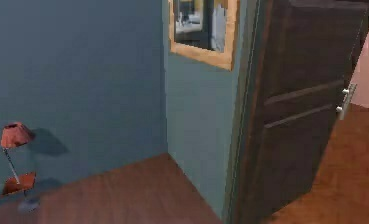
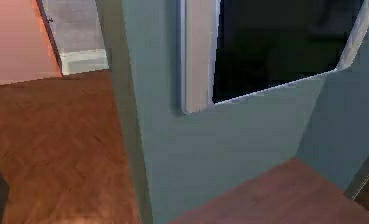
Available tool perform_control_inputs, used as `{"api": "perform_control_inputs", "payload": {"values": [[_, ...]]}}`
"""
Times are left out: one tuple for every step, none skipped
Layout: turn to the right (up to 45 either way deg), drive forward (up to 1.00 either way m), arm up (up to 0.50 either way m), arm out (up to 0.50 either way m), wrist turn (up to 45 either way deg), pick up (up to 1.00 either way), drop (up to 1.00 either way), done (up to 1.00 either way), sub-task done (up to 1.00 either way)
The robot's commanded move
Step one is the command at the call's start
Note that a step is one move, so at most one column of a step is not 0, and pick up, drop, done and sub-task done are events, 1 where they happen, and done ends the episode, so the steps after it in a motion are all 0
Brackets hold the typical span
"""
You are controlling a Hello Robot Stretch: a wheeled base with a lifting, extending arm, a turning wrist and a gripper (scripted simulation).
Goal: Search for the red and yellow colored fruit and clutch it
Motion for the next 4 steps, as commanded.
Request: {"api": "perform_control_inputs", "payload": {"values": [[45.0, 0.0, 0.0, 0.0, 0.0, 0.0, 0.0, 0.0, 0.0], [12.0, 0.0, 0.0, 0.0, 0.0, 0.0, 0.0, 0.0, 0.0], [0.0, 0.6, 0.0, 0.0, 0.0, 0.0, 0.0, 0.0, 0.0], [-6.0, 0.0, 0.0, 0.0, 0.0, 0.0, 0.0, 0.0, 0.0]]}}
